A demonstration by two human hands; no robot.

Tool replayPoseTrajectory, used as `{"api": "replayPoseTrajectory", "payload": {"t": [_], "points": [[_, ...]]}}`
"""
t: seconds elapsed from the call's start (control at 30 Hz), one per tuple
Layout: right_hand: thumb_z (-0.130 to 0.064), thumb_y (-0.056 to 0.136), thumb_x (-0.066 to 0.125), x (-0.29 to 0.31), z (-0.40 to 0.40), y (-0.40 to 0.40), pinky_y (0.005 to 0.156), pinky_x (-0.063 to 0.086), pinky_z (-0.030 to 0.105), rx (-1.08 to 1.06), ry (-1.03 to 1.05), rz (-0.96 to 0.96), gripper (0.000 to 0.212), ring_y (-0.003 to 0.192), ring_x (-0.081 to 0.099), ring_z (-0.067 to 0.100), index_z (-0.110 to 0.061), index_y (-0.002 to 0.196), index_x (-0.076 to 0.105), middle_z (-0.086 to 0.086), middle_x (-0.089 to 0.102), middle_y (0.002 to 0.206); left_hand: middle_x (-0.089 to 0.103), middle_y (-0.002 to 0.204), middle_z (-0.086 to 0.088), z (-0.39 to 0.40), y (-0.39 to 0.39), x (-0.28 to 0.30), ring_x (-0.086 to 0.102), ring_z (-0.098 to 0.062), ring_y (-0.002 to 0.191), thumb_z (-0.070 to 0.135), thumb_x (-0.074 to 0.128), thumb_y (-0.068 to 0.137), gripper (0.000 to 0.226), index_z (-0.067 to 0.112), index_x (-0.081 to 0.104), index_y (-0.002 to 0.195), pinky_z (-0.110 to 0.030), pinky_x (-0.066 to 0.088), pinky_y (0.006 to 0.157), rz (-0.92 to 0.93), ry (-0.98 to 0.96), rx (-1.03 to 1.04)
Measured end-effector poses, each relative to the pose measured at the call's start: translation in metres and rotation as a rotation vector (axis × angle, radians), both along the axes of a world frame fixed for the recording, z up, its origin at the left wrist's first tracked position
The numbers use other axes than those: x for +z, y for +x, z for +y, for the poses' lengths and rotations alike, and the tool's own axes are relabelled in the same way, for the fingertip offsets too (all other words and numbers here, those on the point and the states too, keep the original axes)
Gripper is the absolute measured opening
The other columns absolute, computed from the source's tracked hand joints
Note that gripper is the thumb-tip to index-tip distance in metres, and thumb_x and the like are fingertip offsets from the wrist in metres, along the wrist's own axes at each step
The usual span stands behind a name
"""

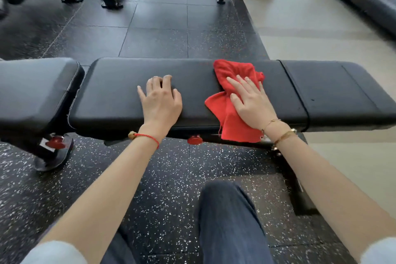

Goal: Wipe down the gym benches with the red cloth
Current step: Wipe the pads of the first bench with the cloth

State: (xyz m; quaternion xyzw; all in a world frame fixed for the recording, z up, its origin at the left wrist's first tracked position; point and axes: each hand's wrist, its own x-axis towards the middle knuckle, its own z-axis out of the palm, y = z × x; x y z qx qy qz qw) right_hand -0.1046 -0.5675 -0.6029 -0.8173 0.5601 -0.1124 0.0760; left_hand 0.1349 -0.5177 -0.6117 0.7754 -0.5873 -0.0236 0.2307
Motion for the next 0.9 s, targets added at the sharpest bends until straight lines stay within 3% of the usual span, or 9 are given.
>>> {"api": "replayPoseTrajectory", "payload": {"t": [0.17, 0.33, 0.53, 0.73, 0.9], "points": [[-0.038, 0.101, 0.032, 0.008, -0.06, 0.006, 0.121, -0.005, 0.048, -0.143, 0.073, 0.049, 0.053, 0.15, 0.009, 0.024, -0.032, 0.153, 0.022, 0.003, 0.016, 0.162, 0.04, 0.135, -0.013, 0.0, -0.008, -0.009, 0.031, -0.03, 0.137, 0.034, 0.041, 0.096, 0.044, 0.024, 0.046, 0.139, -0.063, 0.009, 0.118, -0.086, 0.01, 0.017], [-0.043, 0.1, 0.033, 0.007, -0.041, 0.061, 0.122, -0.003, 0.046, 0.102, 0.019, 0.048, 0.055, 0.15, 0.012, 0.022, -0.032, 0.153, 0.023, 0.001, 0.018, 0.162, 0.04, 0.139, -0.012, 0.0, -0.008, -0.012, 0.031, -0.028, 0.139, 0.034, 0.043, 0.096, 0.045, 0.026, 0.047, 0.141, -0.06, 0.01, 0.119, -0.106, -0.008, 0.037], [-0.039, 0.1, 0.036, 0.003, -0.001, 0.001, 0.123, 0.0, 0.038, 0.292, -0.013, -0.007, 0.052, 0.149, 0.014, 0.017, -0.037, 0.151, 0.024, -0.005, 0.021, 0.161, 0.041, 0.142, -0.01, 0.002, -0.01, -0.012, 0.031, -0.027, 0.141, 0.034, 0.044, 0.097, 0.046, 0.026, 0.047, 0.142, -0.059, 0.012, 0.119, -0.117, -0.018, 0.035], [-0.038, 0.1, 0.037, 0.005, -0.048, -0.063, 0.122, 0.002, 0.042, 0.037, 0.021, -0.014, 0.052, 0.149, 0.016, 0.021, -0.034, 0.151, 0.027, 0.001, 0.022, 0.161, 0.045, 0.142, -0.006, 0.003, -0.014, -0.008, 0.033, -0.025, 0.139, 0.034, 0.045, 0.096, 0.044, 0.027, 0.049, 0.139, -0.057, 0.016, 0.118, -0.137, -0.029, 0.071], [-0.042, 0.099, 0.033, 0.008, -0.092, -0.004, 0.122, -0.003, 0.048, -0.001, 0.061, 0.028, 0.054, 0.15, 0.012, 0.024, -0.032, 0.152, 0.024, 0.003, 0.018, 0.162, 0.049, 0.139, -0.003, 0.001, -0.016, -0.008, 0.038, -0.022, 0.136, 0.03, 0.049, 0.093, 0.041, 0.026, 0.054, 0.133, -0.055, 0.019, 0.117, -0.119, -0.07, 0.07]]}}
